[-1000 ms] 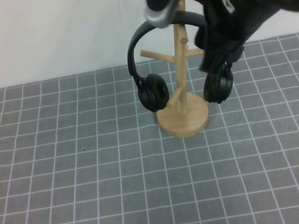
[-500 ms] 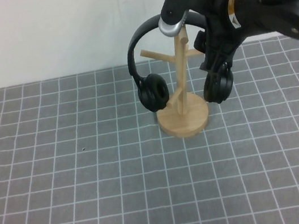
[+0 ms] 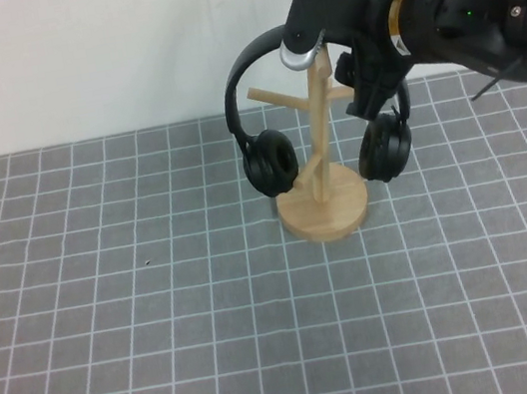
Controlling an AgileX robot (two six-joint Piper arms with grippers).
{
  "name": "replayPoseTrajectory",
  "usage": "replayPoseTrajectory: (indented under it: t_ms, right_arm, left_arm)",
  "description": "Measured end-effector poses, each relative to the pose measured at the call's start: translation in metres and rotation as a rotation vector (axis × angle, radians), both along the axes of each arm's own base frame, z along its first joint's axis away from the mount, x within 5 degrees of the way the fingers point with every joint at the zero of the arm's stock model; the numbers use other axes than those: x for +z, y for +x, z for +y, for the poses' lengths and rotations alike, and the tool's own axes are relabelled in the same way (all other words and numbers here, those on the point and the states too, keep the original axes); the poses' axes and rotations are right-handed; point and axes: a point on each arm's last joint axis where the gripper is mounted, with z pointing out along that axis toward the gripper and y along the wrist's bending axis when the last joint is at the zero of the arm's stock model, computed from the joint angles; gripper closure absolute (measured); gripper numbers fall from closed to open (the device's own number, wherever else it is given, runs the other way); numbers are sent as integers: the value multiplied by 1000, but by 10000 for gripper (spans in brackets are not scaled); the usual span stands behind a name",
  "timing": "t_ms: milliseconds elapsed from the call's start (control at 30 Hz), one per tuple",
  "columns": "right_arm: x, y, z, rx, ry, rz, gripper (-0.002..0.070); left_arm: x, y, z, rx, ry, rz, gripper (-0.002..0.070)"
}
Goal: Take out the headphones from the headphone stand
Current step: Pick up the headphones from the headphone stand
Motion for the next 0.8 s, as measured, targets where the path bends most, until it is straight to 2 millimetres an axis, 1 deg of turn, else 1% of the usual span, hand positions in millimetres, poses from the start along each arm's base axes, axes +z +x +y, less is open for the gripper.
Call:
replayPoseTrajectory:
  t_ms: [300, 367, 433, 667, 700, 733, 800]
  right_arm:
    - [-11, 15, -5, 5, -1, -13, 220]
    - [-13, 17, -5, 3, -2, -11, 237]
    - [-13, 17, -6, 2, -3, -11, 288]
    - [-13, 16, -5, 5, -1, -13, 537]
    - [24, -3, -11, 16, 52, -87, 568]
    - [-11, 14, -4, 6, 5, -11, 594]
    - [-2, 8, -2, 13, 19, -22, 631]
  left_arm:
    - [0, 0, 0, 0, 0, 0, 679]
    - [0, 0, 0, 0, 0, 0, 679]
    - [0, 0, 0, 0, 0, 0, 679]
    - [0, 0, 0, 0, 0, 0, 679]
    - [0, 0, 0, 0, 0, 0, 679]
    - [0, 0, 0, 0, 0, 0, 679]
    - [0, 0, 0, 0, 0, 0, 679]
